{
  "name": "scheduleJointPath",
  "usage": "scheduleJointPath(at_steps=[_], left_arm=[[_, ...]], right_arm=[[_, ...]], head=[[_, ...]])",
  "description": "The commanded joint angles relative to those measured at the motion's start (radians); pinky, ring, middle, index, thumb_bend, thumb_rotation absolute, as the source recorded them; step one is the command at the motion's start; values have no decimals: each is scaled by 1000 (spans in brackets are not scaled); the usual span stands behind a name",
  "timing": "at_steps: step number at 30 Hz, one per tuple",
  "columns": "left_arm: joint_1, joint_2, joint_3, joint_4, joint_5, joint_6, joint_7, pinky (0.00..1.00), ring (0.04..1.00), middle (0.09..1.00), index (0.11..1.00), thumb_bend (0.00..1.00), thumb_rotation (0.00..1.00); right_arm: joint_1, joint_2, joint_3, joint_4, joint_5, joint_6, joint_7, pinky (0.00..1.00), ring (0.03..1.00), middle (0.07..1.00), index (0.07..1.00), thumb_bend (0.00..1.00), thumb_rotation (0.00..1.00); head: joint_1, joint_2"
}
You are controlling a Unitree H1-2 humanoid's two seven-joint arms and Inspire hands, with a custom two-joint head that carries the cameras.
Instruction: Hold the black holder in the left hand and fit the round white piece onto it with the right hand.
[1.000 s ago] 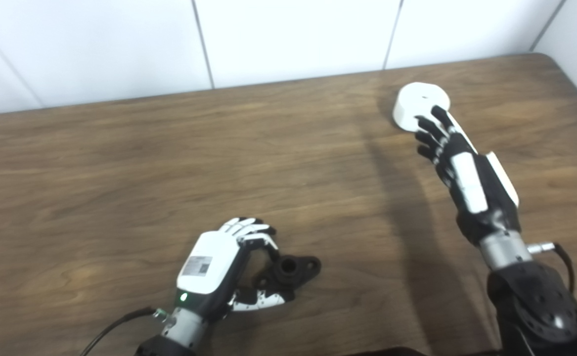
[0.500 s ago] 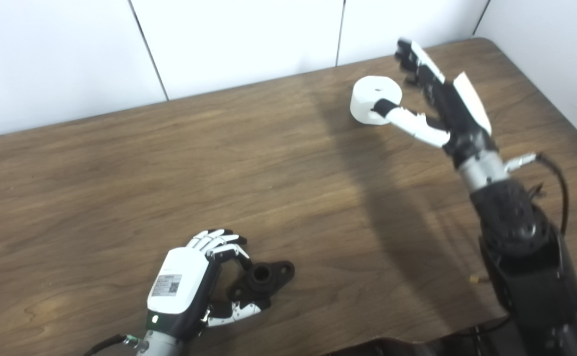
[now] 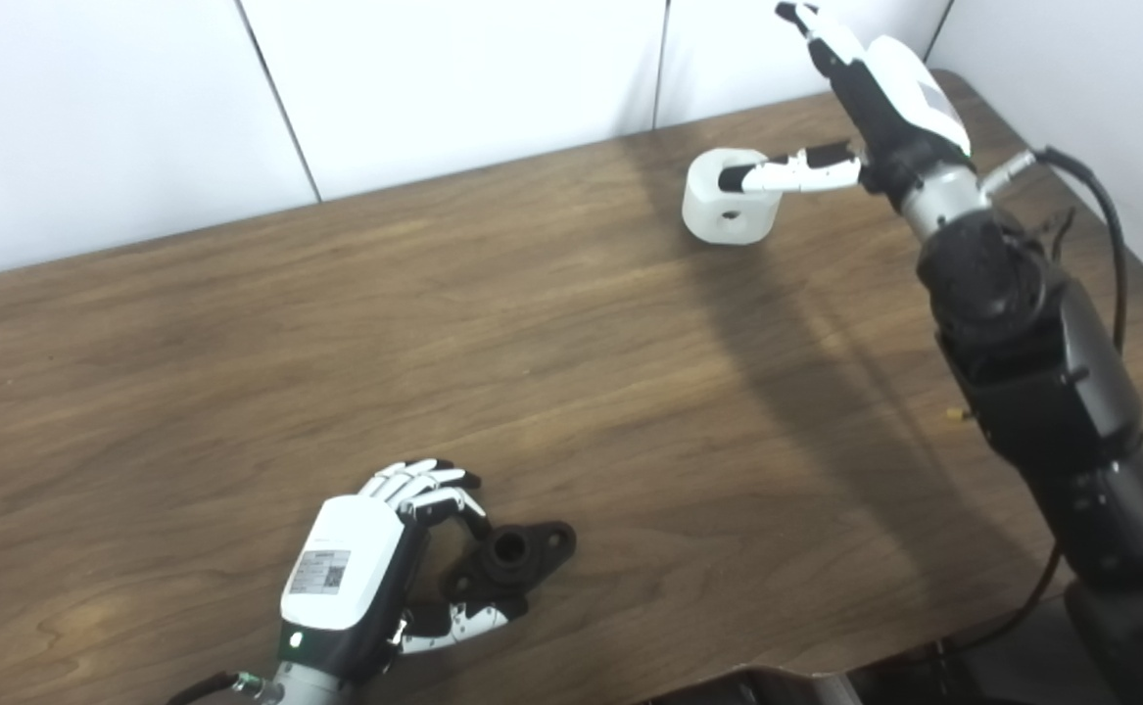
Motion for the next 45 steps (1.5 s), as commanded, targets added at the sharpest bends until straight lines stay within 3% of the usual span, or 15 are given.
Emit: scheduleJointPath(at_steps=[1, 11, 22, 45], left_arm=[[37, 18, 0, 17, 20, 17, -34, 821, 823, 755, 489, 518, 47], [41, 5, 3, 9, 22, 21, -41, 815, 824, 754, 489, 517, 46], [41, -12, 8, 8, 27, 23, -35, 816, 824, 756, 488, 517, 45], [43, -32, 12, 6, 40, 29, -43, 821, 823, 757, 489, 517, 46]], right_arm=[[-66, -40, -1, 24, -39, 7, 25, 907, 1000, 1000, 951, 841, 424], [-176, -105, 79, 170, -123, 7, 159, 951, 1000, 1000, 939, 924, 392], [-225, -84, 79, 224, -221, 8, 336, 966, 1000, 1000, 912, 965, 367], [-231, -32, 138, 299, -230, 1, 314, 985, 1000, 988, 839, 928, 369]], head=[[-1, 0], [8, -9], [17, -13], [29, -26]])
